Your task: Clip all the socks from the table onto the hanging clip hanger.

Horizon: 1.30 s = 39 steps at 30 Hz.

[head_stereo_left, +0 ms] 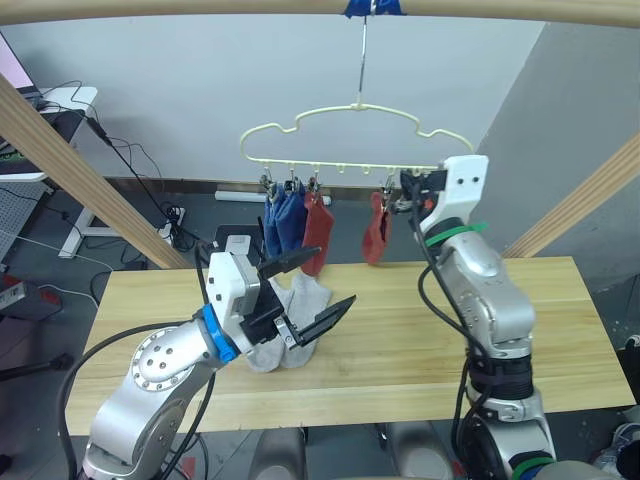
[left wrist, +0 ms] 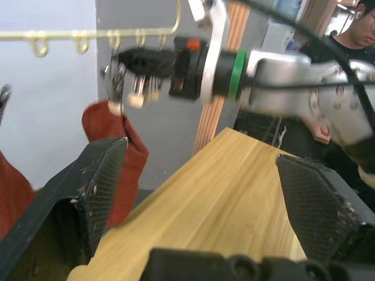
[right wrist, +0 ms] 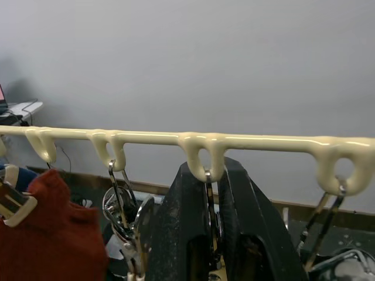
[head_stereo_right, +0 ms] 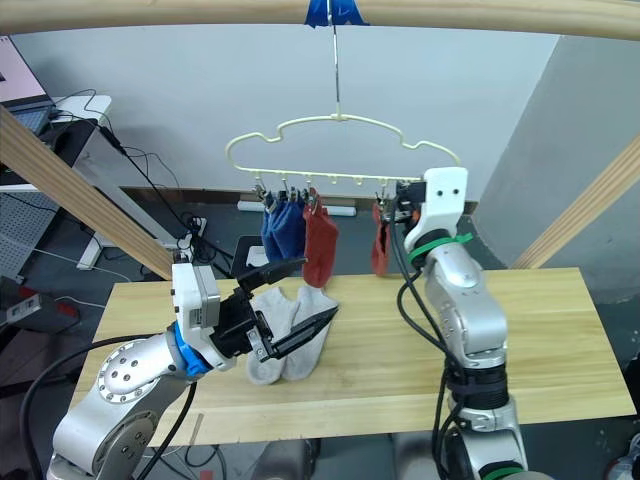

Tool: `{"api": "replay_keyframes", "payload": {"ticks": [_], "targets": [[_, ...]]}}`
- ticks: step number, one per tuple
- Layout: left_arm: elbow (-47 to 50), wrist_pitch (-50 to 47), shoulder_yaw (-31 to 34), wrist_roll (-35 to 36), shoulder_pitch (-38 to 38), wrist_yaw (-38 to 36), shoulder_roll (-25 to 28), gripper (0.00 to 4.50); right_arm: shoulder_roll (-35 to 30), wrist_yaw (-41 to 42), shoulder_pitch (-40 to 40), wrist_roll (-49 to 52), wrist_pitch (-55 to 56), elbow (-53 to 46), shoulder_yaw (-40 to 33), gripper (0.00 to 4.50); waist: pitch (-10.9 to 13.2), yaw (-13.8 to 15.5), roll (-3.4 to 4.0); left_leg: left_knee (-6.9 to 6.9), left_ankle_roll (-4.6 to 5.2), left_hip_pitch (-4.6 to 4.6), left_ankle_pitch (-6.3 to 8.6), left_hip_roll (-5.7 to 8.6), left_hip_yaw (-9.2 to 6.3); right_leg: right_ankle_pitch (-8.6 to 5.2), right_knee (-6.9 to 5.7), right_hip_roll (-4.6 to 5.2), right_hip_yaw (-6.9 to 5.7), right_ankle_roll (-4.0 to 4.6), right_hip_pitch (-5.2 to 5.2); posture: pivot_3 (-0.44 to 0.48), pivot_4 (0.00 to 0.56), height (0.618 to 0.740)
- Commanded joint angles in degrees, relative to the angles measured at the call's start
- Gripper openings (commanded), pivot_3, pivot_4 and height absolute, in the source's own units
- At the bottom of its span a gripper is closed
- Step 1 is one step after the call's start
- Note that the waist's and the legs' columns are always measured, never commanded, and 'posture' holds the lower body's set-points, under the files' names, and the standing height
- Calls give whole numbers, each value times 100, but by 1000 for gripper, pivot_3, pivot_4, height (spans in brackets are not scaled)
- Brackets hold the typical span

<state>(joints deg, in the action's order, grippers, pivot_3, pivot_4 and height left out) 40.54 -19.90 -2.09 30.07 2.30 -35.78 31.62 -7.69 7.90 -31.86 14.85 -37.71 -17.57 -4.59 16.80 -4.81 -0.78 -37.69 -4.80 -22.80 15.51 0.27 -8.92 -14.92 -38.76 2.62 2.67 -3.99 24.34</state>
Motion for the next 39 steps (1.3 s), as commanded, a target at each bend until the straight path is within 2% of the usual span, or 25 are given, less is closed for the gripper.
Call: {"api": "replay_keyframes", "payload": {"ticks": [1,6,9,12,15,19,25,26,34,39], "targets": [[-296,-72,-4,-327,134,63,121,4500,-421,585,-149,561,-517,-203,-237,10,0,-7,0,0,1,1,0,0,0,0,-1,0,0,0,0,-98,255,740],[-1772,-504,378,-929,168,588,234,4500,-1198,1517,-289,1109,-1006,-71,-147,10,0,-24,1,0,2,3,0,-1,0,0,-4,-2,-2,0,0,-114,262,740],[-2549,-578,520,-1198,6,686,347,4500,-1321,1648,-324,1180,-1004,12,-117,10,0,-29,0,0,2,2,1,-2,-1,-1,-3,-2,-4,0,0,-112,265,740],[-3264,-429,659,-1298,-396,832,170,4500,-1333,1662,-397,1208,-1001,102,-99,10,0,-10,0,0,2,0,1,-1,-1,0,-4,-2,-5,0,1,-112,267,740],[-4032,-373,446,-1457,-795,703,-5,4500,-1266,1613,-459,1190,-980,182,-43,10,0,3,-1,-5,1,-3,0,6,-2,0,-1,6,-6,-1,-1,-119,271,740],[-5200,207,188,-1864,-1327,635,-300,4500,-1188,1554,-479,1187,-991,166,-6,10,0,-20,-1,-4,1,-3,0,10,-1,1,-2,11,-8,-1,1,-138,273,740],[-6480,858,-133,-2317,-1814,308,-380,4500,-1184,1447,-476,1137,-975,120,-44,10,0,-36,-1,-3,1,-3,0,11,-3,1,-6,15,-11,0,2,-167,269,740],[-6616,955,-159,-2374,-1864,248,-369,4117,-1175,1427,-480,1136,-974,119,-44,0,0,-37,-1,-3,1,-2,0,11,-3,1,-8,16,-11,0,2,-170,270,740],[-7058,1524,-212,-2669,-2025,-79,-229,2045,-1176,1331,-424,1176,-999,39,-51,0,-1,-88,0,-10,0,1,0,12,-3,1,-13,16,-10,-1,0,-172,272,740],[-6639,1497,-63,-2561,-1825,-124,-146,613,-1213,1343,-404,1159,-939,108,-70,0,0,-150,0,-10,0,1,0,11,-4,1,-15,16,-11,-1,-1,-164,272,740]]}}
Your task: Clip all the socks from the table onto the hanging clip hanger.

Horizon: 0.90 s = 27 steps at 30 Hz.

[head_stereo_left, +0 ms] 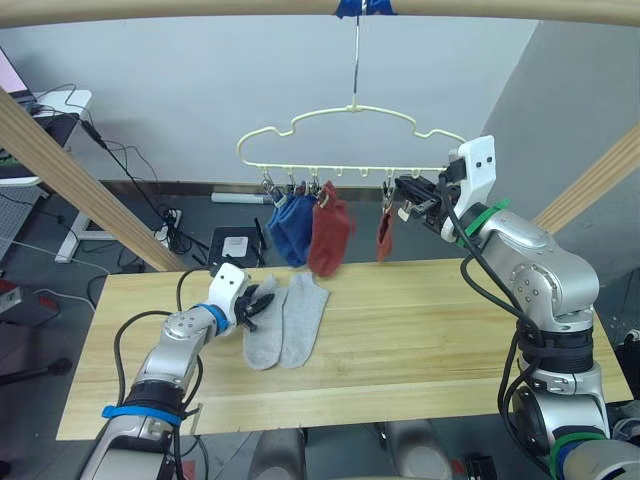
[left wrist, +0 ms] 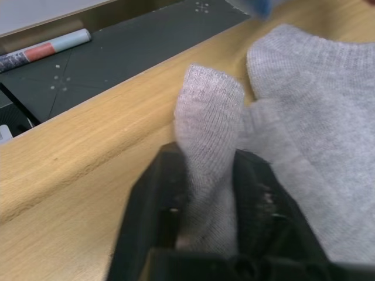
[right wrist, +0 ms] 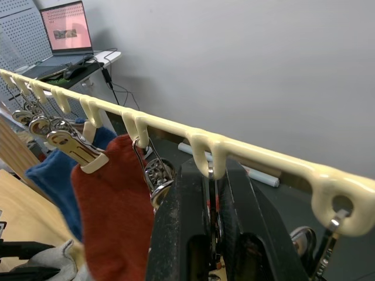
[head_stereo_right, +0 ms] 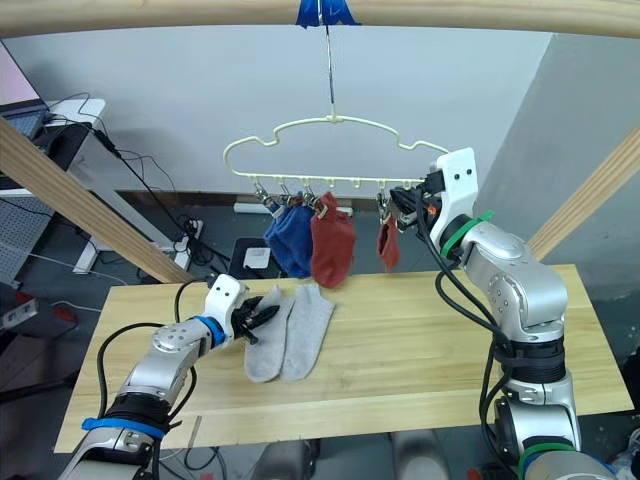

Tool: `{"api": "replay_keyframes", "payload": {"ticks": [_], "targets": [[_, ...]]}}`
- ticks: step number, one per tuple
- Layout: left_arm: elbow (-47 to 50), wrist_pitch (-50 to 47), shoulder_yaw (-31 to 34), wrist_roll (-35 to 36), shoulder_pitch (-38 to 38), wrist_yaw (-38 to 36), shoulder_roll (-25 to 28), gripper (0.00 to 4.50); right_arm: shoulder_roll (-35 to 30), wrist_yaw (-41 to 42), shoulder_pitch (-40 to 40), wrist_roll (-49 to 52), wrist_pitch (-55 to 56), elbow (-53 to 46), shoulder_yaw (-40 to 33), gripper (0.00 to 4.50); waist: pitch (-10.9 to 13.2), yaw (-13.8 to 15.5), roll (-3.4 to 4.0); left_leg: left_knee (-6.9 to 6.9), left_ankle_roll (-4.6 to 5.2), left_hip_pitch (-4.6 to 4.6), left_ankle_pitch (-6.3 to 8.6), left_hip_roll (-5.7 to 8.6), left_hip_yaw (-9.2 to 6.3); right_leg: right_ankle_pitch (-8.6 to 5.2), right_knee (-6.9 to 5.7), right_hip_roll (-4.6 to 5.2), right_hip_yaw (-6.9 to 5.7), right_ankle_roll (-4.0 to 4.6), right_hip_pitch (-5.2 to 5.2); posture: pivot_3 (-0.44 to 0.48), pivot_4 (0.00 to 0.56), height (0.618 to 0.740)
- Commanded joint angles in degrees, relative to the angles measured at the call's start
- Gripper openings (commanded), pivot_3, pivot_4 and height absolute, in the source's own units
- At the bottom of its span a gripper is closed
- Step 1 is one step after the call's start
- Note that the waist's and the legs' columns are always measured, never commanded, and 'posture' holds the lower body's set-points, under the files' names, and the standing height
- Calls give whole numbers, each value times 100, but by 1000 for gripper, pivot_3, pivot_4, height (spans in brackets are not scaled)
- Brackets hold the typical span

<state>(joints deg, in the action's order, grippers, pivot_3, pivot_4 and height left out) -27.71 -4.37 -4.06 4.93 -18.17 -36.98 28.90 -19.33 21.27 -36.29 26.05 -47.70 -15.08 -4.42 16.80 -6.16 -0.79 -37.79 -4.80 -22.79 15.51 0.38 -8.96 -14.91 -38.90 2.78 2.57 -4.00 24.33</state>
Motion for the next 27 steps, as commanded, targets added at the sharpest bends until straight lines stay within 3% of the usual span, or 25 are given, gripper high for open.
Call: {"api": "replay_keyframes", "payload": {"ticks": [1,3,8,13,18,21,27], "targets": [[318,-65,165,-33,287,-6,169,363,-68,18,52,28,70,-138,-80,0,0,-28,0,0,0,0,0,0,0,0,0,0,0,0,0,-158,270,740],[788,-183,279,104,472,-88,273,50,-107,52,66,35,66,-139,-78,0,0,-41,0,1,0,0,0,-1,-1,0,0,0,0,0,0,-156,268,740],[2192,-800,619,628,948,-463,579,50,-267,202,57,102,23,-119,-90,0,0,-28,0,4,0,-4,0,-2,-6,0,3,0,-4,0,2,-137,262,740],[4438,-2423,1221,2444,1329,-1201,1075,50,-570,521,21,381,-262,-114,-190,0,0,28,-2,4,0,-10,0,5,-6,-1,9,11,-5,-1,1,-117,252,740],[5450,-3549,1219,3548,1006,-1285,1343,50,-785,835,-112,884,-712,-156,-331,0,0,64,-1,4,0,-5,1,6,-4,-1,8,8,-5,-2,-3,-117,244,740],[5448,-3657,953,3630,579,-1054,1020,50,-835,844,-202,1119,-947,-118,-448,0,0,73,-1,3,0,-3,0,6,-2,-1,6,5,-5,-2,-5,-126,242,740],[4907,-4109,310,4025,-238,-545,-385,50,-722,688,-474,2164,-2002,56,-1089,0,-1,106,-4,-7,0,-11,0,6,-2,1,8,4,-5,-2,-5,-148,240,740]]}}
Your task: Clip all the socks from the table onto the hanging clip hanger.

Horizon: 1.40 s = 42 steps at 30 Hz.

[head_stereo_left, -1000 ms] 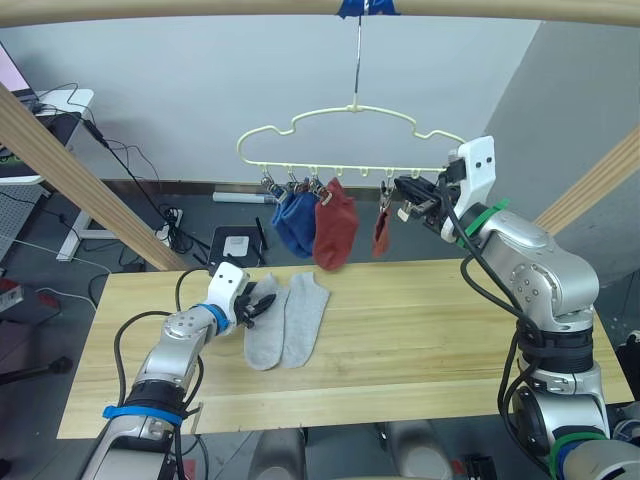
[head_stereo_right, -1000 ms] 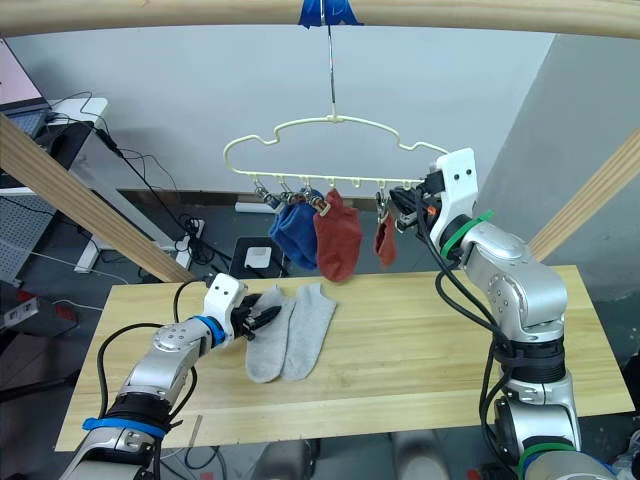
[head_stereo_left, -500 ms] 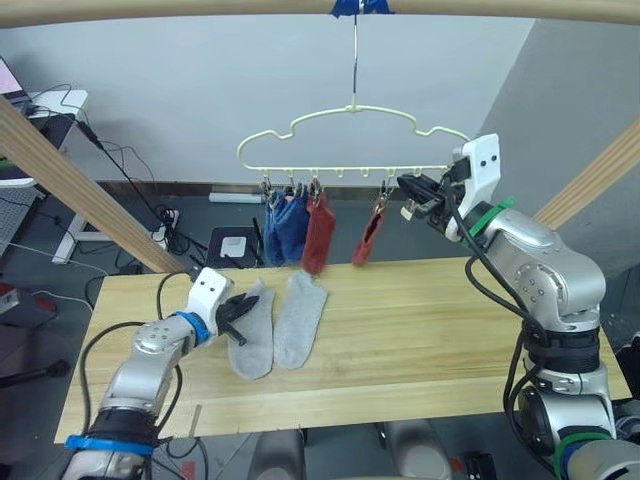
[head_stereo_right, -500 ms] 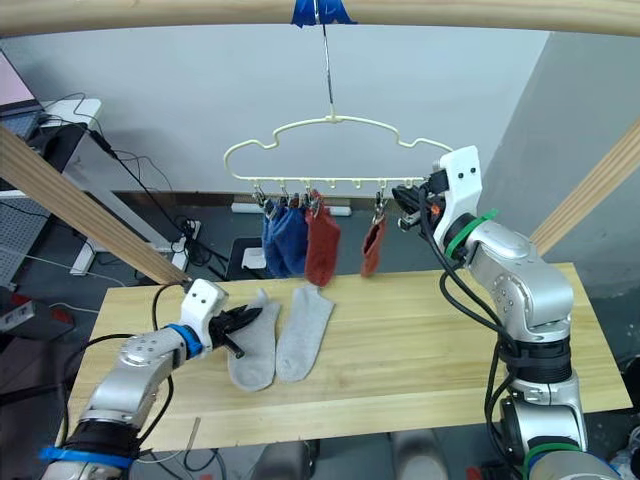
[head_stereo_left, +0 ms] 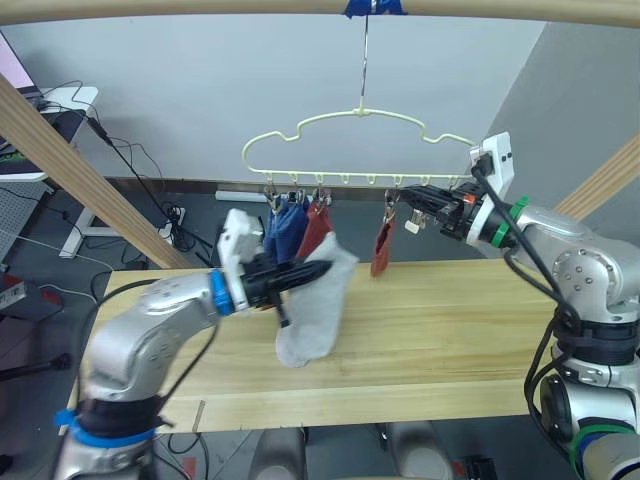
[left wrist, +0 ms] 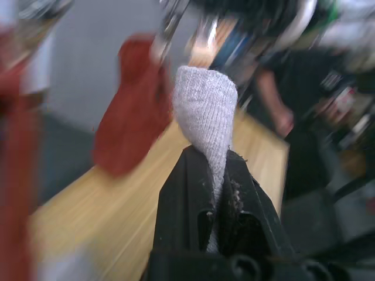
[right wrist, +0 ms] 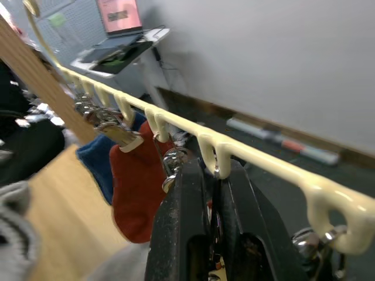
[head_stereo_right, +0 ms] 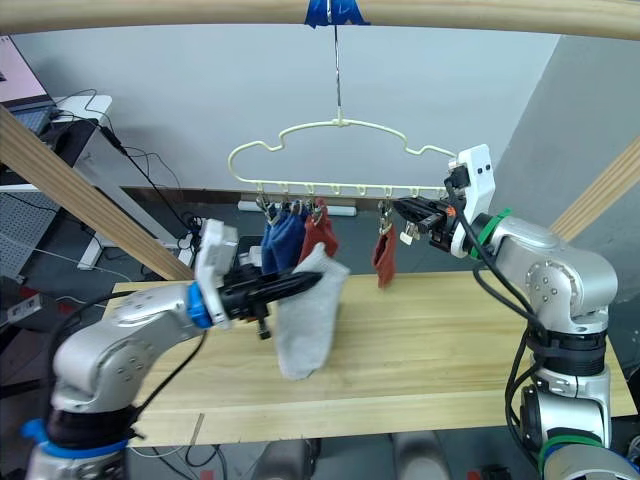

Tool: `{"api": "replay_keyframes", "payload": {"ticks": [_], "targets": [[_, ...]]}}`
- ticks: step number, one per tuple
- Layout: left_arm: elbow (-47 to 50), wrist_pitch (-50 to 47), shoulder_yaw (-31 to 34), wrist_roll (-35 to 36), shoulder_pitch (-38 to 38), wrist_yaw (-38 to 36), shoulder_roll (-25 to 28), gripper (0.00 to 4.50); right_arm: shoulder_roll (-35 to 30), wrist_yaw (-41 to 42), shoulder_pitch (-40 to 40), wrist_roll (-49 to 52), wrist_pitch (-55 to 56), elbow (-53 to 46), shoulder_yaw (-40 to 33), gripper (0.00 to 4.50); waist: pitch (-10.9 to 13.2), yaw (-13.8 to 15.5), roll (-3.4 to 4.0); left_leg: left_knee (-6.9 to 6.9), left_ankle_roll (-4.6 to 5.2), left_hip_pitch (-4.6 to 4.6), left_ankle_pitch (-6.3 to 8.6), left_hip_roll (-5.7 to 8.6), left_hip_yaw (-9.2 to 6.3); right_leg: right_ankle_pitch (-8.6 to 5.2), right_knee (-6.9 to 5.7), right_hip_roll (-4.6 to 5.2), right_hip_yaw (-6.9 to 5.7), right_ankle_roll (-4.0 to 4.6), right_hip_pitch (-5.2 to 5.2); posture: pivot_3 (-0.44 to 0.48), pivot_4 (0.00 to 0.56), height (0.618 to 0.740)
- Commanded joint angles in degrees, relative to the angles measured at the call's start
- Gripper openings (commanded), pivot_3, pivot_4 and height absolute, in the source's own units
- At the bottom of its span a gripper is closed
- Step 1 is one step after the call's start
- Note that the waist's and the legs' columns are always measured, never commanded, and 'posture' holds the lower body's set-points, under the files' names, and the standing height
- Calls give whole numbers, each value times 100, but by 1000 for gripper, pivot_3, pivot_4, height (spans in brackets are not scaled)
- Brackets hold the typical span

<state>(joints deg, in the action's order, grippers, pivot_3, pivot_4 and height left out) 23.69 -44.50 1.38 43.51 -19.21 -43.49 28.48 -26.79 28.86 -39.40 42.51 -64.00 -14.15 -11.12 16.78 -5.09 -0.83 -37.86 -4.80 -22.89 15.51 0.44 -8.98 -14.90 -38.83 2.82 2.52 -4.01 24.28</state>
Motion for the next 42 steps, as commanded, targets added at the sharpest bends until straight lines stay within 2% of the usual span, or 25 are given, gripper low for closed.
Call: {"api": "replay_keyframes", "payload": {"ticks": [1,9,12,26,36,42], "targets": [[-368,-105,-286,151,-180,130,-475,50,63,-160,-200,600,-467,-10,-498,0,0,-3,0,1,0,2,0,0,2,0,0,0,1,0,0,-156,241,740],[-884,-649,55,942,-654,680,-1400,50,388,-752,-402,1428,-1195,83,-1100,0,0,-93,0,-1,1,-2,0,-1,7,0,-4,0,4,0,6,-173,250,740],[-895,-879,172,1240,-689,872,-1578,50,381,-842,-385,1596,-1295,25,-1129,0,0,-123,1,0,1,0,0,-1,10,0,-4,0,5,0,6,-172,251,740],[-1006,-1169,181,1490,-569,1055,-1632,50,464,-1537,-517,2718,-1537,241,-1439,0,0,-150,1,0,1,0,0,-2,12,0,-6,-1,7,0,6,-184,259,740],[-1386,-1157,178,1483,-791,955,-1642,50,320,-1944,-504,3564,-1496,403,-1364,0,0,-158,1,0,2,0,1,-2,16,0,-5,-2,10,0,7,-186,263,740],[-1370,-1325,225,1747,-891,947,-1704,50,174,-2019,-368,3632,-1371,359,-1233,0,0,-160,1,0,2,0,1,-2,16,0,-5,-2,11,0,7,-184,263,740]]}}
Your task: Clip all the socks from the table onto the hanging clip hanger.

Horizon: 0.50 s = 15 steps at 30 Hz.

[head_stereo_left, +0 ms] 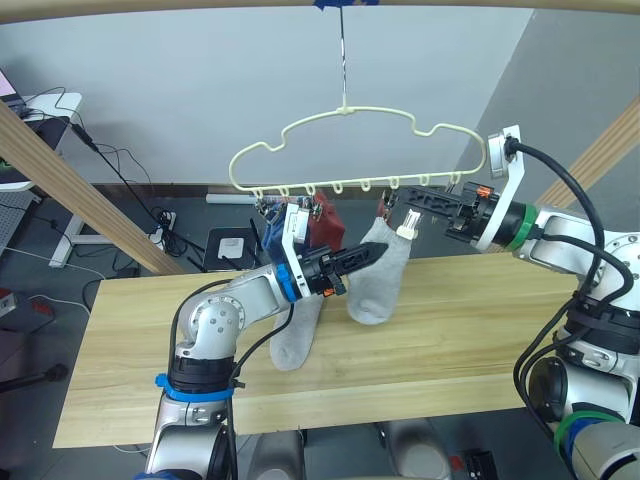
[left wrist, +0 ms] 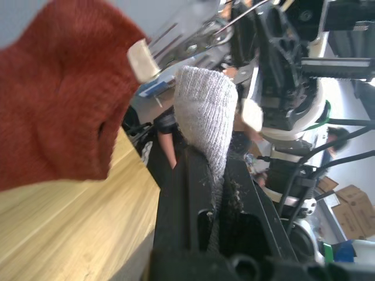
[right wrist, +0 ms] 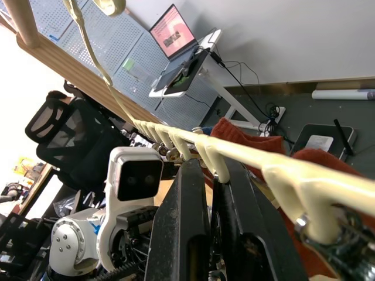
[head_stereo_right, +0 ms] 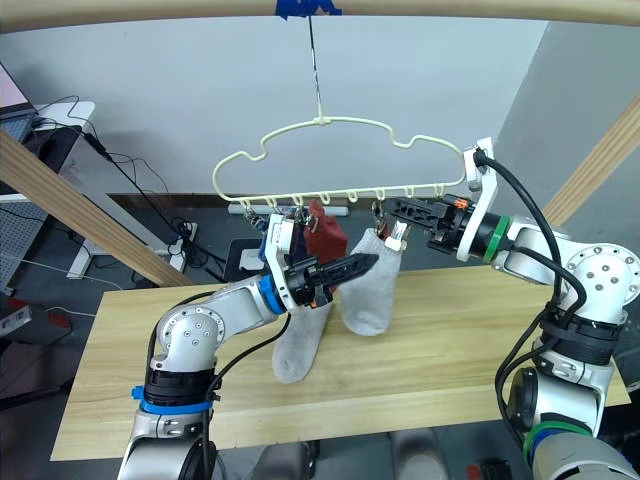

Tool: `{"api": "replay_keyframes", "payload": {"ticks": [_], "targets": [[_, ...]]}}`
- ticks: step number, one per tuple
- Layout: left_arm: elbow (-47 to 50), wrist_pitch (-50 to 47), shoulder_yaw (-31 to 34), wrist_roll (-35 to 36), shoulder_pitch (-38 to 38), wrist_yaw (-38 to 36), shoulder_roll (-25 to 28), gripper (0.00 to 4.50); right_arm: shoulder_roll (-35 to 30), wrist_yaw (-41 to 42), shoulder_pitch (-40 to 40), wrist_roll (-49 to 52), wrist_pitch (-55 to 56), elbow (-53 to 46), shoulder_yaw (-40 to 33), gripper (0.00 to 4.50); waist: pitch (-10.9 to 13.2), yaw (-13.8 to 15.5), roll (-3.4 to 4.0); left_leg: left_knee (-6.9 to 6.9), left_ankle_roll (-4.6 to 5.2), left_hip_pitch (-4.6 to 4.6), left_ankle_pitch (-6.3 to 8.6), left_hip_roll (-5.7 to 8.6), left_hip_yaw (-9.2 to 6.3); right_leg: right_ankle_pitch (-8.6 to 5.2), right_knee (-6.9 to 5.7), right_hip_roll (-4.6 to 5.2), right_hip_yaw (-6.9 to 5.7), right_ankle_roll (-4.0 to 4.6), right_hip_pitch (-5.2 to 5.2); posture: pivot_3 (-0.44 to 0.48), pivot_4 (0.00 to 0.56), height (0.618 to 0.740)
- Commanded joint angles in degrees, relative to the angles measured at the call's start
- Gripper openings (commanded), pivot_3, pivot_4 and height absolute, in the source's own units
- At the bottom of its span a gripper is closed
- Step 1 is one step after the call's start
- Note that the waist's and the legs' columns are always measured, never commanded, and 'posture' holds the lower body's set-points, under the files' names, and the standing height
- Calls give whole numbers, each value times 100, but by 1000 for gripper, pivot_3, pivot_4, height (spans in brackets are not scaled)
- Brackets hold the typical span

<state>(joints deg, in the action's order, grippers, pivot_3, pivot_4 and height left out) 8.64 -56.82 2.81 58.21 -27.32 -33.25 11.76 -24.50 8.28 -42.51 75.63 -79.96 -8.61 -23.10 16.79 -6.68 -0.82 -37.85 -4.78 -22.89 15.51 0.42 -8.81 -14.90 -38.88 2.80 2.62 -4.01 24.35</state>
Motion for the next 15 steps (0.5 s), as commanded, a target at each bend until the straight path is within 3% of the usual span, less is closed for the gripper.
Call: {"api": "replay_keyframes", "payload": {"ticks": [1,15], "targets": [[159,-127,75,305,-83,-105,-10,50,-70,35,-52,295,262,-178,-24,0,0,-5,0,0,0,0,0,0,0,0,0,0,0,0,0,-183,263,740],[151,-217,183,503,-78,-125,87,50,-208,93,-7,398,464,-61,126,0,0,-8,0,0,0,0,0,0,1,0,0,-1,2,0,0,-179,254,740]]}}
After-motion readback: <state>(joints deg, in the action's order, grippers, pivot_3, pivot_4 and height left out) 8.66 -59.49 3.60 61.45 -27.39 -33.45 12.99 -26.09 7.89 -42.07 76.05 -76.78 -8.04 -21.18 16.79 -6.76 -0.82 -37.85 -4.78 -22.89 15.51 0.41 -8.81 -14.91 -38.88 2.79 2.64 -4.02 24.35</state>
